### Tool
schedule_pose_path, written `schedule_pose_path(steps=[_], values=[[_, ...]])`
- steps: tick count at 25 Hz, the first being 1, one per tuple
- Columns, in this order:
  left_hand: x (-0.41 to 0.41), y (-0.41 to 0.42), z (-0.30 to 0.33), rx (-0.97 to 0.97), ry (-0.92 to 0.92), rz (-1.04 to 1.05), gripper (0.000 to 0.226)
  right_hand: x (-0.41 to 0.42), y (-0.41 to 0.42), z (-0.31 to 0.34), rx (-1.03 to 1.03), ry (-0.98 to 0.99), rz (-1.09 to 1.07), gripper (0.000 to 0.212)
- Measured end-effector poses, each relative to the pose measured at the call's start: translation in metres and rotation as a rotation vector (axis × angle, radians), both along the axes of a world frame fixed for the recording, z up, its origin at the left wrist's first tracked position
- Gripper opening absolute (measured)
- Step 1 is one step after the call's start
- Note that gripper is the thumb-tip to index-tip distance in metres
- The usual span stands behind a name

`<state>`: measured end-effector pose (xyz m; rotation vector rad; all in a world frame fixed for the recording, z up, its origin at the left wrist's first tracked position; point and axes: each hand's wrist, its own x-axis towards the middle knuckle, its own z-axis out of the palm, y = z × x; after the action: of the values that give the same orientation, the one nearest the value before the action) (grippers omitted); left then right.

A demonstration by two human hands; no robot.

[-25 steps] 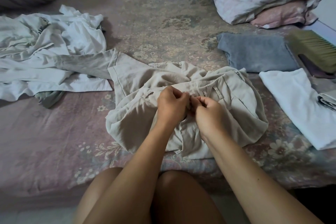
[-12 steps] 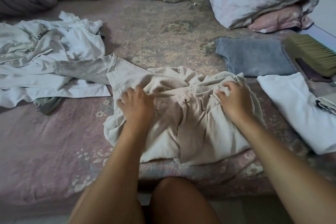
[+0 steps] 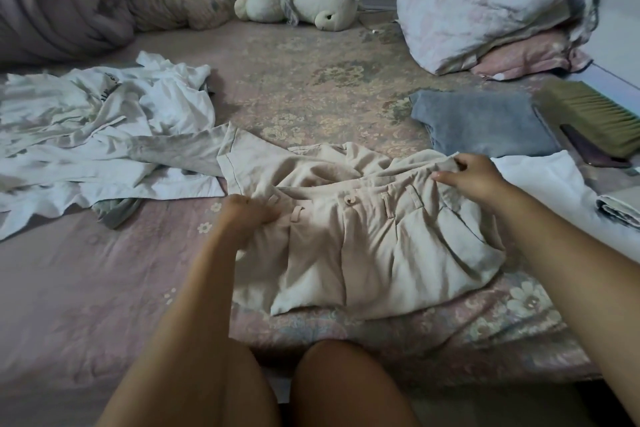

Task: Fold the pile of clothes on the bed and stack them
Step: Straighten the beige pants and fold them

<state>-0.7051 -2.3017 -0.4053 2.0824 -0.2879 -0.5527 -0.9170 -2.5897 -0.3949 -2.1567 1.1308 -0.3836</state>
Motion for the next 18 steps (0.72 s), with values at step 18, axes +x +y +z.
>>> schedule_pose_path(steps=[18], values=[[-0.017,0.063,0.238,-0.61,-0.273,-0.253,0.004,-0.086,0.048,0.237,-0.178,-0.319,0.155,0.017]])
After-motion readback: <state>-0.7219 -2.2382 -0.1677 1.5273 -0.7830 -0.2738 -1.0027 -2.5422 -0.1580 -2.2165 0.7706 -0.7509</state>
